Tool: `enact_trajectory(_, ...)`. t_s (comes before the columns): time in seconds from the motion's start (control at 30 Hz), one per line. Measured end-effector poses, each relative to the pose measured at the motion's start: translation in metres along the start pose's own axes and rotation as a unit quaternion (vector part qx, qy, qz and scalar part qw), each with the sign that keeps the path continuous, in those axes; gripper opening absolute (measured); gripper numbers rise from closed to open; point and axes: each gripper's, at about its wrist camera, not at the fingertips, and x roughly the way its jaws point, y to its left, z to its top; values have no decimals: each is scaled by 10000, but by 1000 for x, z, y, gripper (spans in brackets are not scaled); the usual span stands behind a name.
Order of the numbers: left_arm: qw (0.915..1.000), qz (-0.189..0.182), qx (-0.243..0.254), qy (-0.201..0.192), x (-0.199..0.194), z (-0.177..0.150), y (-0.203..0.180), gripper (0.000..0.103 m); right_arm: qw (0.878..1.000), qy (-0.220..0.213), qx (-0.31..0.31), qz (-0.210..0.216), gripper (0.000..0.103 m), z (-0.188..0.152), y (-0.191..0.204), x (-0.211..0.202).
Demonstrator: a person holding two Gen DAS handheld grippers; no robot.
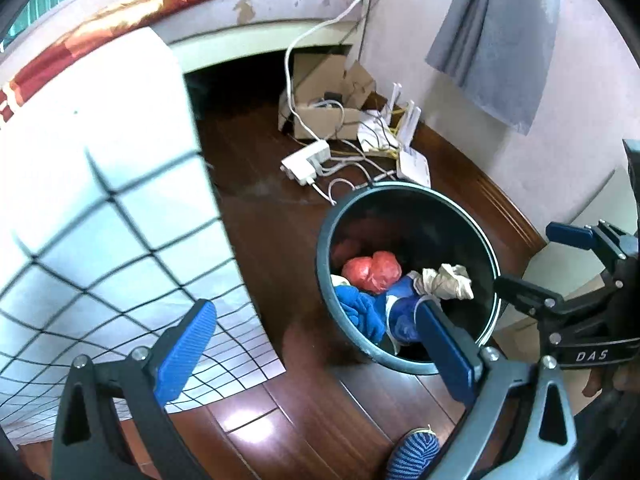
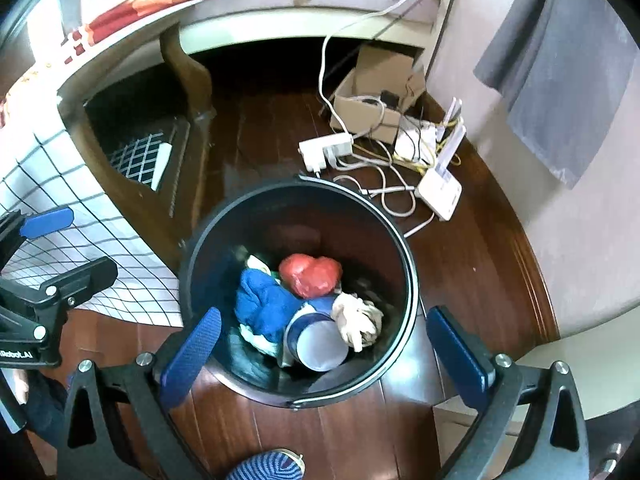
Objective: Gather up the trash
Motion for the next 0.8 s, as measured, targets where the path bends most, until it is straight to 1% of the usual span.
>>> enact_trajectory(0.4,9991,194,-55,-370,-53,-3,14,100,9989,-460,-71,99,103,3,31,-56)
enact_trajectory(0.57,9980,264,-78,-573,-80,-5,21,100,9975,-683,-71,150,103,7,44,-87)
enact_trajectory(0.7,9960,337,-160,-816,-112,-4,28,100,9968,-800,-22,48,103,11,53,-113)
enact_trajectory(0.8,9937,457,-123,-1011,-138,-6,28,100,9953,-962,77,-2,103,13,63,-142)
